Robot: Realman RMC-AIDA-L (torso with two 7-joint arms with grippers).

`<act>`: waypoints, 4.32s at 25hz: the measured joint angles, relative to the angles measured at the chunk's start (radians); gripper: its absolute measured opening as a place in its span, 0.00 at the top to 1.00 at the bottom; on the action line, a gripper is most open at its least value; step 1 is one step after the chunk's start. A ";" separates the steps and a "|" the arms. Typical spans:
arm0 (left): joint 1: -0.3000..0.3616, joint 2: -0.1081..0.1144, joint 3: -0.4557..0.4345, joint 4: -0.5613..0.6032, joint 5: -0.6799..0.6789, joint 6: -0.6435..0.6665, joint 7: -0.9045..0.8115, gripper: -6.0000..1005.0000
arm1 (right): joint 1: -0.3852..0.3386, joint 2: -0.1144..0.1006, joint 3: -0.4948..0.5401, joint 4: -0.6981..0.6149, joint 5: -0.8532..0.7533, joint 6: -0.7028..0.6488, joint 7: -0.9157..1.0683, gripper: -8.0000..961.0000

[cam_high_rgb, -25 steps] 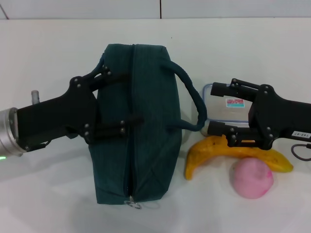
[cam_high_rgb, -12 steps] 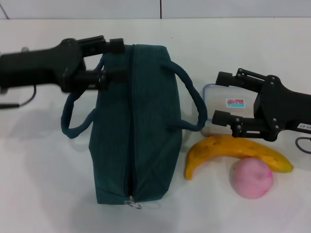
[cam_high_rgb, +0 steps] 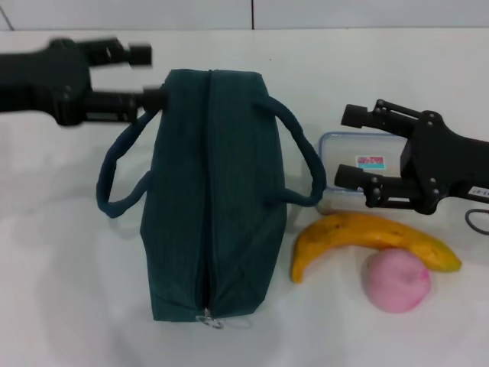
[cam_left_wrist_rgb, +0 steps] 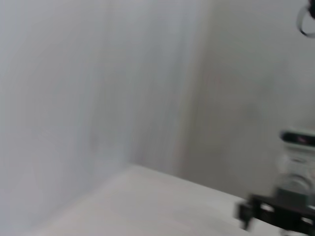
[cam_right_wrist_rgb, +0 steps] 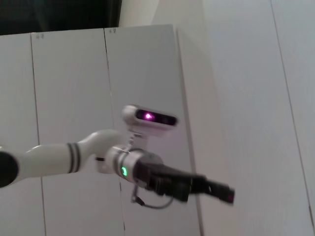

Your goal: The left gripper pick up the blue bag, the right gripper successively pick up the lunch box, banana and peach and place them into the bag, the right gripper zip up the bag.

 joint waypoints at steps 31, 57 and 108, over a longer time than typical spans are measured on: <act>0.026 -0.211 -0.184 0.143 0.389 -0.033 -0.165 0.15 | 0.007 0.009 0.013 0.001 0.000 0.004 -0.010 0.14; -0.009 -0.225 -0.161 0.100 0.384 -0.081 -0.001 0.78 | -0.110 -0.024 0.053 0.174 -0.033 0.000 -0.033 0.14; -0.102 -0.220 -0.154 0.027 0.382 -0.102 0.046 0.95 | -0.094 0.095 0.695 0.477 -0.007 0.195 0.288 0.17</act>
